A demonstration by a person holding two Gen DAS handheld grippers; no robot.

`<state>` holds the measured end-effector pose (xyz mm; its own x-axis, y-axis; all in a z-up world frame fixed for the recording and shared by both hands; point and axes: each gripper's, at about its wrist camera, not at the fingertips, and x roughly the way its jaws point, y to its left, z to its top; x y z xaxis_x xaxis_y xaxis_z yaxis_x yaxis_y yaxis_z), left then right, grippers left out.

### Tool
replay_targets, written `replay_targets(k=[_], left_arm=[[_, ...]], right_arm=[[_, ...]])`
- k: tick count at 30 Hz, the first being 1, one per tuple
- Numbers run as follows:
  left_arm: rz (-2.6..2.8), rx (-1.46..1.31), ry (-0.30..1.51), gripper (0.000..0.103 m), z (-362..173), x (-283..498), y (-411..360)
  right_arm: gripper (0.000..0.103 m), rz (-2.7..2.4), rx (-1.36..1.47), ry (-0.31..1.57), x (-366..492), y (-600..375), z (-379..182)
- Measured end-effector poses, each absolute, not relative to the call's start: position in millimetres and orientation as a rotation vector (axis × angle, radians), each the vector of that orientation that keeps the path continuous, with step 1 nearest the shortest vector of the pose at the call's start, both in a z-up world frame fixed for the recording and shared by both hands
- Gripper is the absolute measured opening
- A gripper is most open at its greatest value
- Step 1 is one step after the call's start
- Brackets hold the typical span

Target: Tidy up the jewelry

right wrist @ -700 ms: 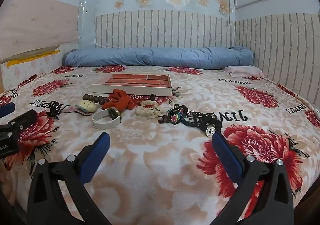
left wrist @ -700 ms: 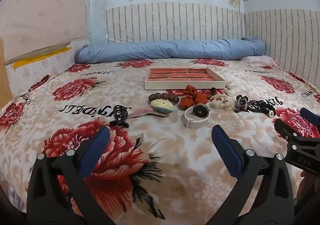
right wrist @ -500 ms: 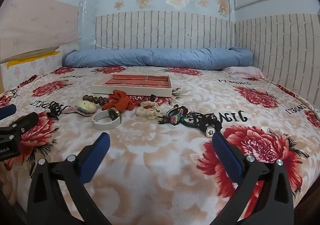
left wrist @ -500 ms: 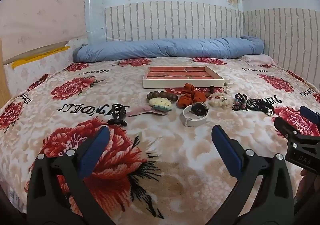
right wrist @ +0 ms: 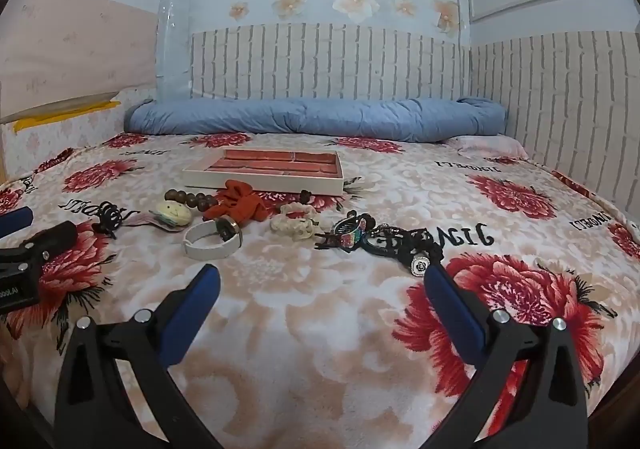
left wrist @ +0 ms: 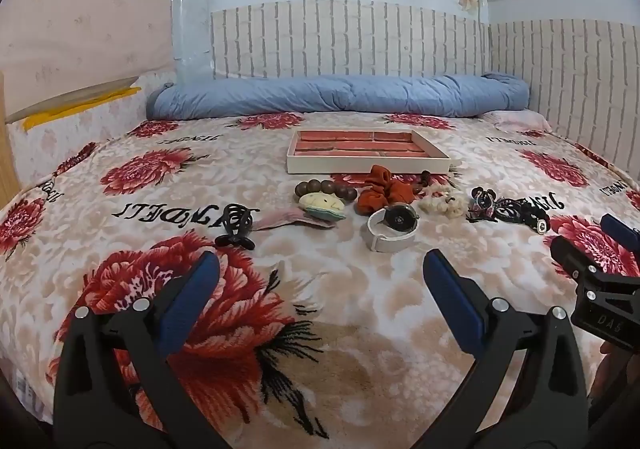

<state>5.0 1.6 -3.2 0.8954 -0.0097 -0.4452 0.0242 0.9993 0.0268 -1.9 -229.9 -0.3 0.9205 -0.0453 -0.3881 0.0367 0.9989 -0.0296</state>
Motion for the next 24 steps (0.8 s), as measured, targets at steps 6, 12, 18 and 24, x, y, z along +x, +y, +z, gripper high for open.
replay_targets(k=[6,12,18,24], left_arm=[[-0.009,0.036,0.466,0.098,-5.0,6.6,1.3],[-0.007,0.039,0.468,0.098,-5.3,7.4,2.3],[0.003,0.049,0.458,0.098,-4.7,6.0,3.4],[0.007,0.054,0.456,0.098,-3.5,5.8,1.6]], right_arm=[[0.099,-0.05,-0.027,0.399,0.2,-228.4,-2.9],[0.099,-0.049,-0.028,0.397,0.3,-229.8,-2.9],[0.099,-0.05,-0.028,0.398,0.1,-230.0,-2.3],[0.1,-0.05,-0.028,0.395,-0.3,-230.1,-2.7]])
